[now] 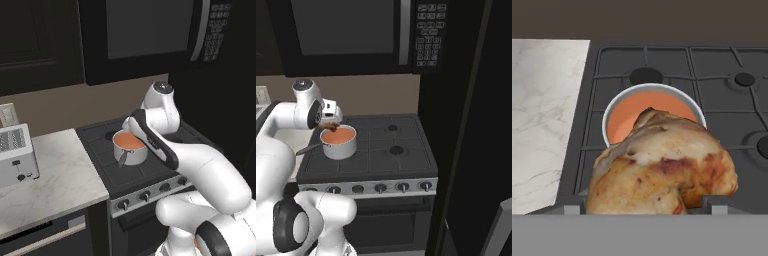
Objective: Retrieve the chicken drumstick from the fridge and place it on the saucepan with marinade on the stove.
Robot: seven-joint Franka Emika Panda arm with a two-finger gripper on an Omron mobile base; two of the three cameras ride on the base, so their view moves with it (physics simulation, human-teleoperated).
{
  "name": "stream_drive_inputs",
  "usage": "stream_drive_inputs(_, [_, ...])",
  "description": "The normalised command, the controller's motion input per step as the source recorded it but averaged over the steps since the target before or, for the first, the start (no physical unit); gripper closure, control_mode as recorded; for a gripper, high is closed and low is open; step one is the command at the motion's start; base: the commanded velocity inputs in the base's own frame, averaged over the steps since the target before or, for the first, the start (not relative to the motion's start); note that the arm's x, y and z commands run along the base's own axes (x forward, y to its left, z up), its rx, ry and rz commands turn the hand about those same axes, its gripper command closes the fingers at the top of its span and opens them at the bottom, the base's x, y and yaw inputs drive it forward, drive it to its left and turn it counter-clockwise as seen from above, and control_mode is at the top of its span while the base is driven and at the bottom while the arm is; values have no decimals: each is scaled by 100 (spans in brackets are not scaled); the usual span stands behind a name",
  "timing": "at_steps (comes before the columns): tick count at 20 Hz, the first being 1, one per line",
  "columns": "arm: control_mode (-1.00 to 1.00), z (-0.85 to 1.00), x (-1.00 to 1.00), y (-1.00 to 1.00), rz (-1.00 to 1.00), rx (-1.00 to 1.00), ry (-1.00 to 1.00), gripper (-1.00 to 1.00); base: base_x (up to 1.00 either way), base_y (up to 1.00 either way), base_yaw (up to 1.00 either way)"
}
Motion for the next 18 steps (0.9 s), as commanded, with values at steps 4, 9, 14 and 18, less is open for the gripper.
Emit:
stream_drive_inputs(4, [-100,-7,28,20,0,-4,6,100,0,0,0])
stream_drive_inputs(9, [-100,-26,11,13,0,-8,1,100,0,0,0])
stream_drive_inputs(14, [-100,-36,14,3,0,-7,0,100,0,0,0])
stream_drive_inputs(18, [-100,-38,24,0,0,-6,0,100,0,0,0])
